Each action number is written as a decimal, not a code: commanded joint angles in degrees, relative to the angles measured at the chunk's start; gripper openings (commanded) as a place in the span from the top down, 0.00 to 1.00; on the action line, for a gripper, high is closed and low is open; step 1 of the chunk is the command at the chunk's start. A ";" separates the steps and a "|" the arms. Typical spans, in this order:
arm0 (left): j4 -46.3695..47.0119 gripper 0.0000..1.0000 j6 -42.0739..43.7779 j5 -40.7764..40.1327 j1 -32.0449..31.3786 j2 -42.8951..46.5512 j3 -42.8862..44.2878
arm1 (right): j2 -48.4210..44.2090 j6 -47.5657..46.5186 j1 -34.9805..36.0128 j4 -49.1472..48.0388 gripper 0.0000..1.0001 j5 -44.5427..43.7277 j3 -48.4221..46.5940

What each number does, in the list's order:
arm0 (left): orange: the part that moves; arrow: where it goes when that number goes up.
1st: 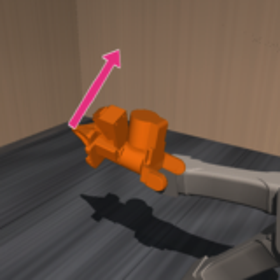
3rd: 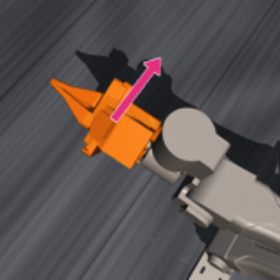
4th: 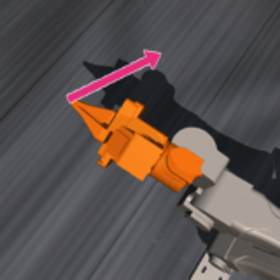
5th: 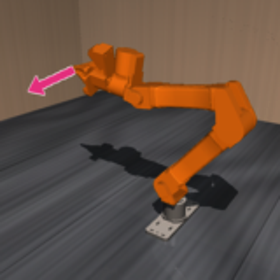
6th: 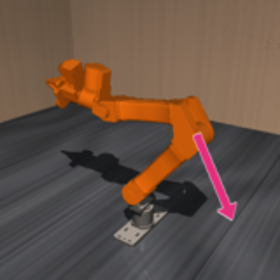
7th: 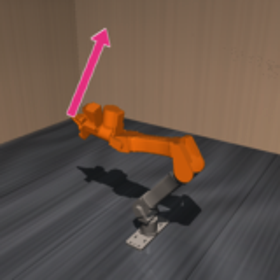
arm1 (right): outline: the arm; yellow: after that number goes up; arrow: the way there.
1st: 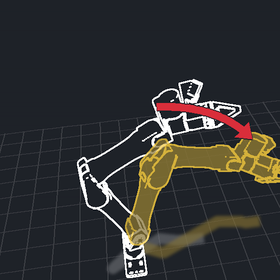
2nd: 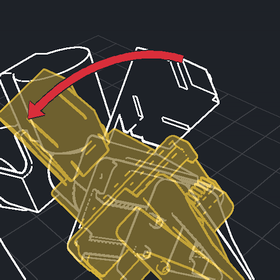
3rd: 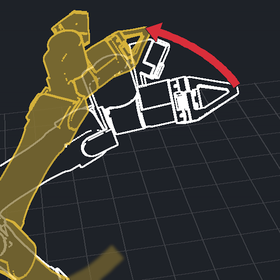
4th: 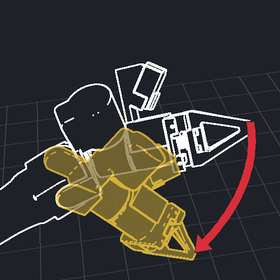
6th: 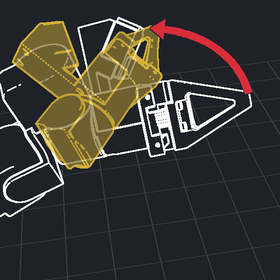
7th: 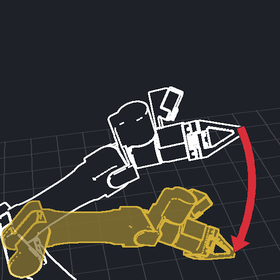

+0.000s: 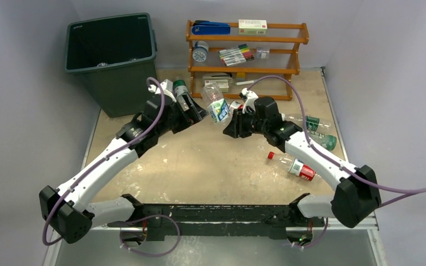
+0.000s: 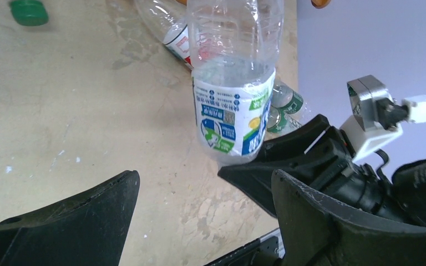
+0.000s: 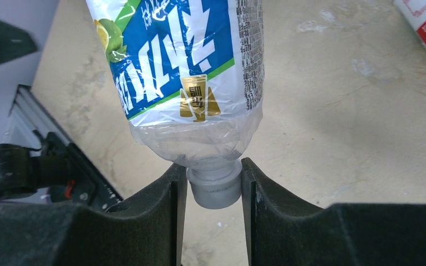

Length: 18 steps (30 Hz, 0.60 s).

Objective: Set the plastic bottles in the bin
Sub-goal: Pick up the plastic bottle at the center of the board.

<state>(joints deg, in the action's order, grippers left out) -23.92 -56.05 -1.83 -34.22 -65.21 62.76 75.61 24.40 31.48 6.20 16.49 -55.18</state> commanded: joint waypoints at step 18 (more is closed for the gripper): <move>10.23 0.11 -3.05 -9.31 -6.16 -3.71 2.83 | -10.64 7.66 4.22 -0.31 0.70 10.21 -0.74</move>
<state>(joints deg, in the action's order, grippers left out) -17.12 -58.13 -8.84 -39.70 -68.71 63.16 67.94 31.31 34.30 7.97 21.98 -55.37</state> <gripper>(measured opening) 0.887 0.385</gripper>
